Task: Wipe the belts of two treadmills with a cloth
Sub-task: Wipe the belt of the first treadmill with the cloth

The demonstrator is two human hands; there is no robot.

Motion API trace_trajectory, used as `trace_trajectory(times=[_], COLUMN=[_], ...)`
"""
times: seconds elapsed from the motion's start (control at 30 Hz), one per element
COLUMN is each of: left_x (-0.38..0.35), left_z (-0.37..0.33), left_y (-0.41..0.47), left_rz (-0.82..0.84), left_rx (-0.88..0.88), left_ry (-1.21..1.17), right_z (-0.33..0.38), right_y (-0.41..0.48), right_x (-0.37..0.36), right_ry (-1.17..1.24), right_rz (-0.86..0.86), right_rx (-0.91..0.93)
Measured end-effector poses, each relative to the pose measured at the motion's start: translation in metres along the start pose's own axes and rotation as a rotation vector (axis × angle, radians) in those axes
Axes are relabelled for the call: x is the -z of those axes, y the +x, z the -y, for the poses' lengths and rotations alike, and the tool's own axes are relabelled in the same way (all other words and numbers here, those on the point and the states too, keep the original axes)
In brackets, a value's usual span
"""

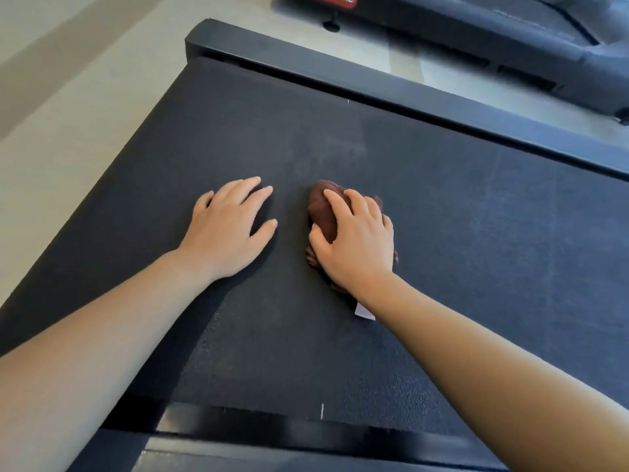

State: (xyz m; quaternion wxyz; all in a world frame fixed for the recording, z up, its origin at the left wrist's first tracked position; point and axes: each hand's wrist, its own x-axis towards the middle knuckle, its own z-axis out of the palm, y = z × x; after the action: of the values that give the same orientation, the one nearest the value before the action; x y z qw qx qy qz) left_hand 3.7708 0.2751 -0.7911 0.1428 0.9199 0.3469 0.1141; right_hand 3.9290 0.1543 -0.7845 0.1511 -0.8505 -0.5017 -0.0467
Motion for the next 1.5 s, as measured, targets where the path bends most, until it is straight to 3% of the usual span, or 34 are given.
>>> trace_trajectory(times=[0.27, 0.43, 0.63, 0.87, 1.07, 1.23, 1.37, 1.5], left_x=[-0.009, -0.017, -0.016, -0.018, 0.011, 0.027, 0.032, 0.031], left_z=[0.003, -0.001, -0.002, 0.004, 0.057, 0.106, 0.119, 0.121], left_y=[0.090, 0.099, 0.099, 0.100, 0.080, 0.071, 0.078, 0.099], left_rz=[-0.034, -0.057, -0.067, -0.095, 0.085, 0.029, 0.054, 0.076], left_rx=[0.136, 0.169, 0.190, 0.168, -0.162, -0.170, -0.198, -0.133], left_ry=[-0.012, 0.140, 0.137, 0.046, 0.074, -0.002, 0.030, 0.074], right_z=[-0.038, -0.055, -0.061, -0.031, 0.032, 0.091, 0.110, 0.105], right_y=[0.145, 0.225, 0.275, 0.218, 0.108, 0.030, 0.032, 0.090], right_x=[-0.024, -0.041, -0.049, -0.041, -0.031, -0.025, -0.028, -0.039], right_ry=[0.007, 0.020, 0.014, -0.007, -0.011, 0.001, -0.011, -0.001], right_rz=[0.035, 0.027, 0.069, 0.039, -0.019, -0.060, -0.067, -0.027], right_rx=[0.053, 0.086, 0.085, 0.004, -0.077, -0.114, -0.187, -0.168])
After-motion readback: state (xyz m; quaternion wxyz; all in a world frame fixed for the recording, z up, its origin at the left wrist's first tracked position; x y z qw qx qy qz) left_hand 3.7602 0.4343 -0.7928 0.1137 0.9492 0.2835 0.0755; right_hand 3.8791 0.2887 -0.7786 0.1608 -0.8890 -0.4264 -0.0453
